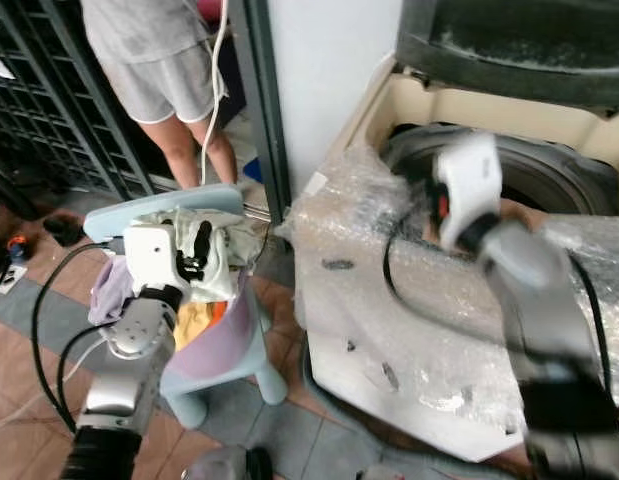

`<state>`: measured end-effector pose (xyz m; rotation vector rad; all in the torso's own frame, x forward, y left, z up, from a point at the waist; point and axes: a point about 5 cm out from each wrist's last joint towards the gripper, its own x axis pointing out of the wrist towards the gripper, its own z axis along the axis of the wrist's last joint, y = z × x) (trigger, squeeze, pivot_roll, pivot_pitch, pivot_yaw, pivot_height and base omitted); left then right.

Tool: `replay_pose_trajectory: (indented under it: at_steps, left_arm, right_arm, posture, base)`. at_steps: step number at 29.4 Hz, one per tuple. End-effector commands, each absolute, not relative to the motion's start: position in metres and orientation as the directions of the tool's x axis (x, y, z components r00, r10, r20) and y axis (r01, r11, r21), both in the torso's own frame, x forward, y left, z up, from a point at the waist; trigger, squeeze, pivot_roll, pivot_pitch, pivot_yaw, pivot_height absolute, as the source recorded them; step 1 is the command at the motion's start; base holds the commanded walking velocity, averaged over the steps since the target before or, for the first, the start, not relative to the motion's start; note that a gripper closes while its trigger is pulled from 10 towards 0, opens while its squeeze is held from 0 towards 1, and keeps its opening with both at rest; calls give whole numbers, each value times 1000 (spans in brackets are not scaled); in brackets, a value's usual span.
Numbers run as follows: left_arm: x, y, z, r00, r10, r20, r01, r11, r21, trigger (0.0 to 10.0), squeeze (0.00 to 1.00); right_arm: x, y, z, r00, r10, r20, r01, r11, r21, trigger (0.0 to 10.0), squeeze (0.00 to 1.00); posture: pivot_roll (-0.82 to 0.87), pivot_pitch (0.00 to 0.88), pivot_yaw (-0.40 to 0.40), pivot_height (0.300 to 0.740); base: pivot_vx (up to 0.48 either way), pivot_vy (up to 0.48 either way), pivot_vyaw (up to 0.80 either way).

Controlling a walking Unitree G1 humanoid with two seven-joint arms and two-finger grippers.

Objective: Clothes washing

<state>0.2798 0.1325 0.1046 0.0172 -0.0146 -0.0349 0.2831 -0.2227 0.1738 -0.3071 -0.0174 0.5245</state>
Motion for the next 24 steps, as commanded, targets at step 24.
replay_pose_trajectory:
  at_steps: [24]
  left_arm:
    - [275,125,107,997,-80,4,80,997,12,10000,0]
  right_arm:
    - [279,-252,156,898,419,-134,-439,831,-342,10000,1000]
  posture:
    - [-107,0,85,740]
  base:
    - [0,0,0]
